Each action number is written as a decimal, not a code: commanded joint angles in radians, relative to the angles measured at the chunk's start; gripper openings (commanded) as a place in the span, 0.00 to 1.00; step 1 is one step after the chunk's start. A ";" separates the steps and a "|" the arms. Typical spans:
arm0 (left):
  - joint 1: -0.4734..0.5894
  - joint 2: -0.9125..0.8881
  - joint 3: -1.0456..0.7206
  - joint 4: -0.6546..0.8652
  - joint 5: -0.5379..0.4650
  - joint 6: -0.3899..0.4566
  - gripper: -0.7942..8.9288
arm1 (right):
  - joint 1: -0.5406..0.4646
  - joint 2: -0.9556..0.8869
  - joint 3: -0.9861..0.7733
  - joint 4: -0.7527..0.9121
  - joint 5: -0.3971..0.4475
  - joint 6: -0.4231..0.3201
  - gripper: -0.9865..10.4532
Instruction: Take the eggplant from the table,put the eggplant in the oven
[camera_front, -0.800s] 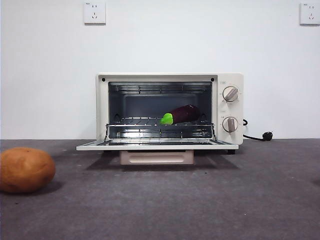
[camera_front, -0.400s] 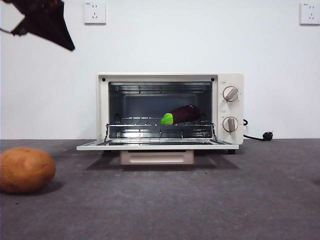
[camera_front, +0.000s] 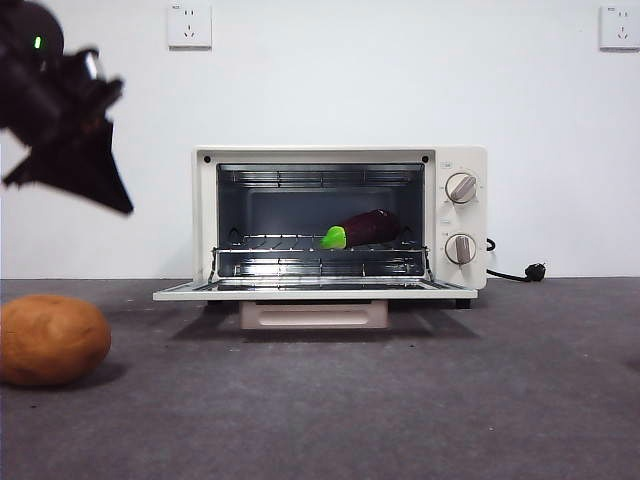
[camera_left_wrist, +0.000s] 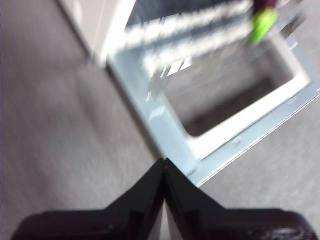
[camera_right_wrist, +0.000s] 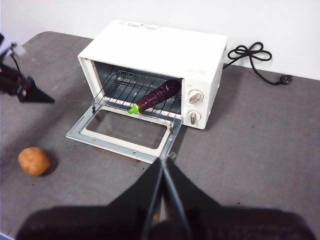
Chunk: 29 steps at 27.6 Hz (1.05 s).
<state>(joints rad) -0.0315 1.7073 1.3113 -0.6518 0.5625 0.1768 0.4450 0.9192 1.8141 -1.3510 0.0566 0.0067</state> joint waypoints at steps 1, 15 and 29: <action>0.002 0.012 -0.093 0.088 0.035 -0.023 0.08 | 0.002 -0.002 0.002 -0.018 0.005 -0.006 0.08; 0.002 0.017 -0.359 0.409 0.087 -0.101 0.08 | 0.002 -0.001 0.002 -0.021 0.003 0.019 0.08; -0.047 0.145 -0.361 0.474 0.126 -0.140 0.08 | 0.002 -0.002 0.002 -0.024 -0.013 0.039 0.08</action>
<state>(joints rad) -0.0742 1.8442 0.9596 -0.1913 0.6785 0.0406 0.4450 0.9195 1.8141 -1.3521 0.0483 0.0349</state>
